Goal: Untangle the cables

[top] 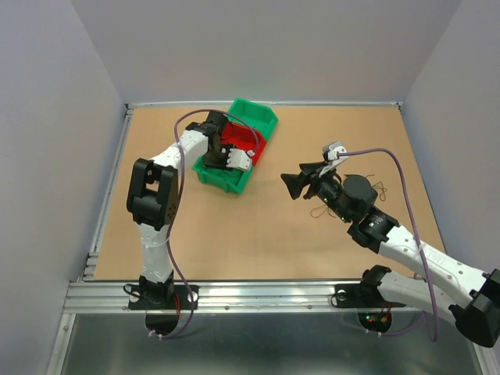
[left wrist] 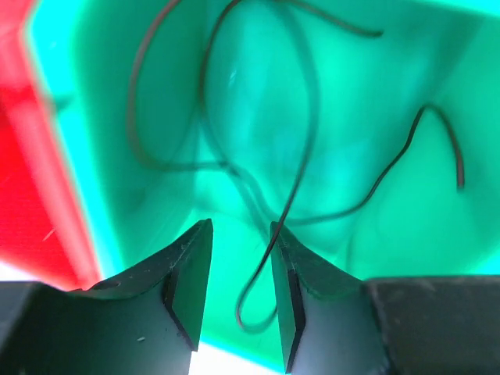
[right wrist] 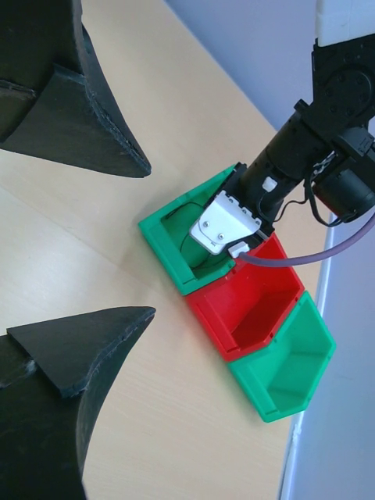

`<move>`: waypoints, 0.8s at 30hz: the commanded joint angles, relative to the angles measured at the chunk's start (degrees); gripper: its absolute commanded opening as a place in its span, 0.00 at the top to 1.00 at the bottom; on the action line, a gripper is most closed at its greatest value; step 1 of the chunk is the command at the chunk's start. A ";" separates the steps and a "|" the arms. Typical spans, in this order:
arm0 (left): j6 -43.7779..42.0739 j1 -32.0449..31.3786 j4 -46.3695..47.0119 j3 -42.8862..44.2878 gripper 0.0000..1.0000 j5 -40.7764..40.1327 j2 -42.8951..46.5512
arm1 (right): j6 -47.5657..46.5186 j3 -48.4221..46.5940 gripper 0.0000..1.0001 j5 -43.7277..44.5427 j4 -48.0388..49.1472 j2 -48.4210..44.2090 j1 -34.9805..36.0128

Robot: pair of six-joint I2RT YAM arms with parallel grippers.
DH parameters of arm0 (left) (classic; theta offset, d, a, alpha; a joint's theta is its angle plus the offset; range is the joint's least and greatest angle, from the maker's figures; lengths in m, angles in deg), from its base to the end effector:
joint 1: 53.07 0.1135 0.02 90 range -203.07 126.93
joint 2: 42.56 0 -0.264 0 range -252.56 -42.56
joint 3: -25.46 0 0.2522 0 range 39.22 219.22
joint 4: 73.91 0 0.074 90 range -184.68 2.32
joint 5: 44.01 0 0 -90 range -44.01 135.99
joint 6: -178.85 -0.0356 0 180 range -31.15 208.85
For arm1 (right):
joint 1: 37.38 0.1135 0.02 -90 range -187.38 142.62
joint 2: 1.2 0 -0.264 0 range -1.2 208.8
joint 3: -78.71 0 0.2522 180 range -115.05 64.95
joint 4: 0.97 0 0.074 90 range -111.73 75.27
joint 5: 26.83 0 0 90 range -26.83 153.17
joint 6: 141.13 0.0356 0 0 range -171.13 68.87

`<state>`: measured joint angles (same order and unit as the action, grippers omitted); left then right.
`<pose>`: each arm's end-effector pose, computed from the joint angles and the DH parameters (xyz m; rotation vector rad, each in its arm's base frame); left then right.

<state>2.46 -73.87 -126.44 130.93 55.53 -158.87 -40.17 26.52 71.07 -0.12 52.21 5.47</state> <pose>0.4033 -0.1595 0.2052 2.1709 1.5356 0.1543 0.1676 0.1488 0.3194 -0.3357 1.5767 0.6241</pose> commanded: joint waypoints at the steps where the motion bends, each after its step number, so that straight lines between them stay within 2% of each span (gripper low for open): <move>1: 0.17 0.23 -1.40 1.90 0.53 -1.80 6.27 | -0.33 -0.33 0.28 0.36 2.62 -2.43 0.39; 4: -0.27 0.23 -2.19 1.99 0.51 -1.54 8.37 | -0.33 -0.24 0.28 0.45 2.53 -2.69 0.30; 5: -0.88 0.23 -2.63 1.99 0.44 -1.46 8.82 | -0.33 -0.24 0.28 0.54 2.44 -2.78 0.39; 9: -0.10 0.23 -1.76 1.82 0.44 -0.23 11.54 | -0.33 -0.15 0.28 1.41 1.91 -3.13 0.39; 12: 7.44 -0.73 -0.17 2.69 0.43 2.49 13.48 | 0.11 -0.50 0.28 3.43 0.60 -3.40 0.30; 13: 9.99 -1.26 0.26 2.87 0.25 3.20 14.35 | 0.29 -0.76 0.28 4.22 -0.10 -3.40 0.30; 14: 15.32 -2.66 1.83 2.70 0.18 4.60 16.19 | 0.90 -1.55 0.28 6.32 -1.68 -3.31 0.30; 16: 19.57 -4.24 4.73 0.86 0.15 6.45 18.91 | 1.78 -2.25 0.28 9.48 -3.62 -3.13 0.30; 17: 21.77 -5.12 9.71 -2.89 0.15 8.37 20.67 | 2.48 -2.69 0.27 11.59 -4.84 -3.05 0.30; 18: 27.10 -6.87 13.50 -5.28 0.14 9.09 24.43 | 2.92 -3.65 0.26 17.53 -8.25 -2.70 0.30; 19: 31.76 -7.58 23.37 -10.18 0.10 9.79 26.38 | 4.84 -4.71 0.25 22.46 -11.24 -2.26 0.30; 20: 36.77 -8.11 29.04 -12.49 0.07 9.27 28.14 | 6.77 -6.20 0.23 27.99 -15.71 -1.56 0.30; 21: 48.48 -8.82 34.66 -14.60 0.02 8.22 31.12 | 8.71 -9.17 0.19 38.23 -26.02 0.54 0.30; 24: 62.00 -8.82 49.25 -19.45 0.01 4.18 34.12 | 15.66 -10.43 0.11 47.10 -35.33 1.35 0.13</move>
<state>39.75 -83.29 -101.41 115.49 61.56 -129.80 -33.41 21.88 96.69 -18.50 52.58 5.47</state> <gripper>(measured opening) 0.986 0.854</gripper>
